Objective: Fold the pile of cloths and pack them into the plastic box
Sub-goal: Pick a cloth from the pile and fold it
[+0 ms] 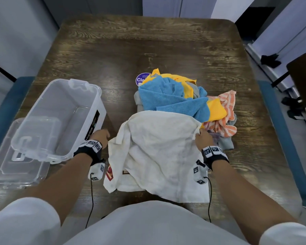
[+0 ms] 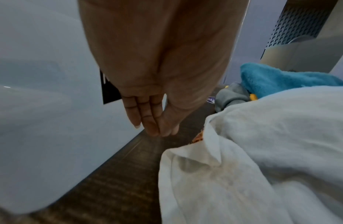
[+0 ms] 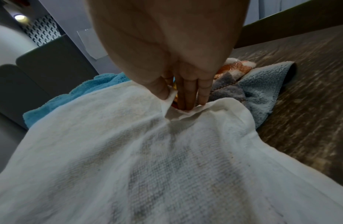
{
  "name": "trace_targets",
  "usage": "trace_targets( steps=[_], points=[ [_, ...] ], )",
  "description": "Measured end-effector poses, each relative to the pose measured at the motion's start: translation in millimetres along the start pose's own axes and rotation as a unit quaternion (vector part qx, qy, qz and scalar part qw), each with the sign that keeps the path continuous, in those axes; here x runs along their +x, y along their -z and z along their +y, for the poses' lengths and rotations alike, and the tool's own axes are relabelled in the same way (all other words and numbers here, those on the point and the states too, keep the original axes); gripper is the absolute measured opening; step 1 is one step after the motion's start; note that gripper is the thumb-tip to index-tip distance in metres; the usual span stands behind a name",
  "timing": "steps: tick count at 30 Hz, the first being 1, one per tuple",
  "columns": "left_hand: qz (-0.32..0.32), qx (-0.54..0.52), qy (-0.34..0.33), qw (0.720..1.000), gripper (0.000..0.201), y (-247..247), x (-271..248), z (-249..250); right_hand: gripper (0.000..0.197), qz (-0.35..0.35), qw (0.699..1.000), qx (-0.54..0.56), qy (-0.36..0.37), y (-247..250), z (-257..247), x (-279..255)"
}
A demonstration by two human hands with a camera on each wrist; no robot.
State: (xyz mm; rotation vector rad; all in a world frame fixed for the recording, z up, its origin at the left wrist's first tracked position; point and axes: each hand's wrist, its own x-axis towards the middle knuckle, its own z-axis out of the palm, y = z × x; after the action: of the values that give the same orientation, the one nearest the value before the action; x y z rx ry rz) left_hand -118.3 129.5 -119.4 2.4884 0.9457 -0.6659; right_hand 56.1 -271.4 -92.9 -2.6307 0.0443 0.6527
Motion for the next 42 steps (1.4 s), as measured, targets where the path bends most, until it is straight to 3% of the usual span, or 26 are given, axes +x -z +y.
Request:
trace_targets(
  steps=[5,7,13,16,18,21,23,26,30,31,33,35,39,42],
  points=[
    [0.01,-0.059,0.058,0.997,0.062,-16,-7,3,0.007,-0.001,1.0,-0.009,0.004,-2,-7,-5],
    [0.014,-0.079,0.038,0.996,0.068,-19,-9,11,0.015,0.005,1.0,0.002,0.009,-7,-7,-2],
    [-0.038,-0.092,0.019,0.995,0.039,-24,-4,33,0.021,0.059,0.998,-0.02,0.032,-11,-16,-15],
    [-0.089,-0.068,0.034,0.993,0.064,-31,-3,39,0.02,0.055,0.997,-0.031,0.038,-12,-20,-20],
    [-0.086,-0.066,0.041,0.993,0.077,-39,-3,40,0.019,0.017,1.0,-0.021,0.016,-12,-23,-23],
    [-0.059,-0.055,0.038,0.996,0.076,-49,-10,45,0.025,-0.041,0.999,-0.015,0.008,-17,-22,-25],
    [-0.04,-0.075,0.026,0.996,0.051,-48,-18,48,0.029,-0.054,0.998,0.0,0.021,-21,-21,-28],
    [0.053,-0.105,0.018,0.993,0.024,-40,-28,50,0.032,-0.068,0.997,0.004,0.034,-21,-19,-28],
    [0.155,-0.233,0.017,0.96,0.023,-15,-38,65,0.007,-0.024,0.998,0.027,0.053,-12,-24,-34],
    [0.175,-0.271,0.012,0.947,0.023,-7,-42,72,0.013,-0.013,0.998,0.036,0.055,-10,-27,-34],
    [0.199,-0.319,-0.013,0.927,0.026,10,-51,93,0.018,-0.001,0.996,0.056,0.076,-7,-35,-36],
    [0.202,-0.335,-0.059,0.918,0.031,25,-66,117,0.006,-0.013,0.989,0.065,0.132,-1,-47,-41],
    [0.166,-0.292,-0.187,0.923,0.025,28,-93,157,0.017,-0.091,0.97,0.089,0.209,4,-76,-44],
    [0.124,-0.249,-0.247,0.928,0.02,14,-102,171,0.019,-0.122,0.954,0.189,0.197,2,-91,-49]
  ],
)
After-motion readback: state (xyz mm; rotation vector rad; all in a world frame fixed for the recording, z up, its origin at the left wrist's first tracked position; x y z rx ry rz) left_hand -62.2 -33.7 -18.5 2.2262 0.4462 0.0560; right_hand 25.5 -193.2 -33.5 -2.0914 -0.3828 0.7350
